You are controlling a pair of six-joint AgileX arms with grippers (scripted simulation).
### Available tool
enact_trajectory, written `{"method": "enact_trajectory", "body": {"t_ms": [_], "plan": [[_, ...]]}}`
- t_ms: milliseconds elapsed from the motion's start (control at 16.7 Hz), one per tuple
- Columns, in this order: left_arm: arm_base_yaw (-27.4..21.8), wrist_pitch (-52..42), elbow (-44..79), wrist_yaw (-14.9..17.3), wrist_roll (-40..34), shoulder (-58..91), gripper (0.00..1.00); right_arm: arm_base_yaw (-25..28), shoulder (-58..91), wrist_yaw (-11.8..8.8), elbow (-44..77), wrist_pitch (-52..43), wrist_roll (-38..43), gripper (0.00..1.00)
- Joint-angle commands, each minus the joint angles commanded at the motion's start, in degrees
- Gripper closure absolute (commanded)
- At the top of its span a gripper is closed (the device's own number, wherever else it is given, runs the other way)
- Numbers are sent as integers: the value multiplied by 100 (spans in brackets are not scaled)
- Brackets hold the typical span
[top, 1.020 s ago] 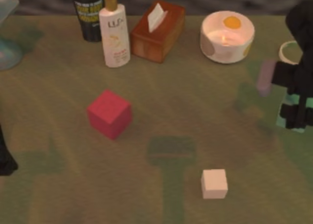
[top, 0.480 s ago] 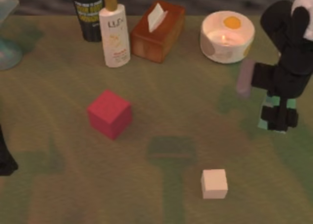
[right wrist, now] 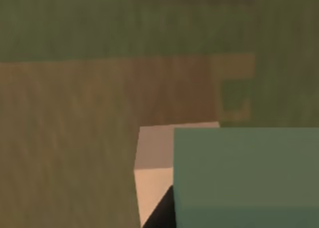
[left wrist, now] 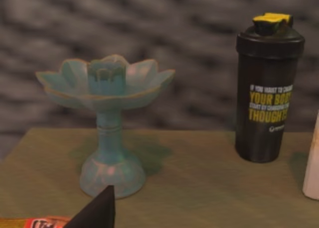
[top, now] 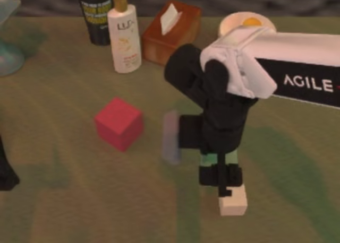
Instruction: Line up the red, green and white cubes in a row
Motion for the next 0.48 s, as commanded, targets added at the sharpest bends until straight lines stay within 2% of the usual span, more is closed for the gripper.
{"method": "enact_trajectory", "body": {"t_ms": [180, 480], "plan": [[0, 0, 0, 0, 0, 0, 0, 559, -68, 7, 34, -41, 301, 100], [0, 0, 0, 0, 0, 0, 0, 616, -55, 3, 25, -43, 353, 100]]}}
